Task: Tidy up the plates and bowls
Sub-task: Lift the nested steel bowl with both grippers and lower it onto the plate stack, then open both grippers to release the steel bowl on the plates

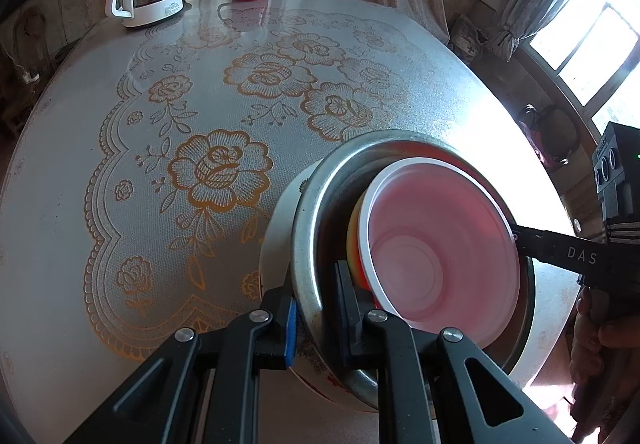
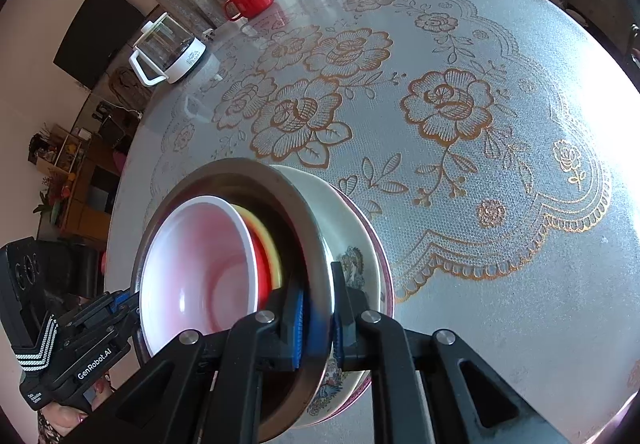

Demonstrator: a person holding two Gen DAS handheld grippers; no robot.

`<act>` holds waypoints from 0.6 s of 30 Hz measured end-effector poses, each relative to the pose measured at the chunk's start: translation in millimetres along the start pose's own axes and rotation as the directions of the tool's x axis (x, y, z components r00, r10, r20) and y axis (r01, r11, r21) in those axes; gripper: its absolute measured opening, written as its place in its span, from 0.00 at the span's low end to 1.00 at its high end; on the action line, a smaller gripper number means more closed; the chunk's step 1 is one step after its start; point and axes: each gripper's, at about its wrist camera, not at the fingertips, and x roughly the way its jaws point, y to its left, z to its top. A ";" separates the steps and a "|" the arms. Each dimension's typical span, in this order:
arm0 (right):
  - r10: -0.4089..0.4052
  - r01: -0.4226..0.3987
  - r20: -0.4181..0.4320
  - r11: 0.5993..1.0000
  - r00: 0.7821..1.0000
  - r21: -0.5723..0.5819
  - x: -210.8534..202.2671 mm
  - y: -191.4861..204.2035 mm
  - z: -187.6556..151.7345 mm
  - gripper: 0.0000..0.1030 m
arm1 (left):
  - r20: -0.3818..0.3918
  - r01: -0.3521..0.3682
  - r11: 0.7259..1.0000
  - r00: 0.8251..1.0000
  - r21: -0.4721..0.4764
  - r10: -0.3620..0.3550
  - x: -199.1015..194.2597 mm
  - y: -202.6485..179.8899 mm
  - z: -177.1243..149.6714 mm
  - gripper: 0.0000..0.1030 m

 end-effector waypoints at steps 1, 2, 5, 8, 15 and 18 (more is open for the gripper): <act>-0.003 0.003 -0.002 1.000 1.000 -0.002 1.1 0.3 -0.1 0.11 | -0.002 0.000 1.000 1.000 0.000 0.000 1.0 0.3 -0.3 0.14; -0.004 0.004 -0.003 1.000 1.000 -0.002 2.2 0.0 -0.2 0.11 | -0.003 0.001 1.000 1.000 -0.001 -0.001 2.1 0.1 -0.7 0.14; -0.013 0.013 0.007 1.000 1.000 -0.008 2.7 -0.4 -0.1 0.11 | -0.006 -0.003 1.000 1.000 -0.002 0.003 5.1 -0.8 -2.7 0.14; -0.027 0.027 0.001 1.000 1.000 -0.012 4.7 -1.3 0.9 0.12 | 0.003 -0.026 1.000 1.000 0.018 0.026 5.8 -4.5 -4.6 0.14; -0.071 0.072 0.013 0.997 0.997 -0.040 6.4 3.4 -2.2 0.13 | 0.020 -0.038 0.999 0.999 0.021 0.037 4.6 -3.4 -5.4 0.15; -0.103 0.105 0.033 0.993 0.994 -0.050 4.7 7.5 -2.4 0.17 | 0.022 -0.046 0.998 0.999 0.034 0.045 3.4 -4.6 -6.9 0.17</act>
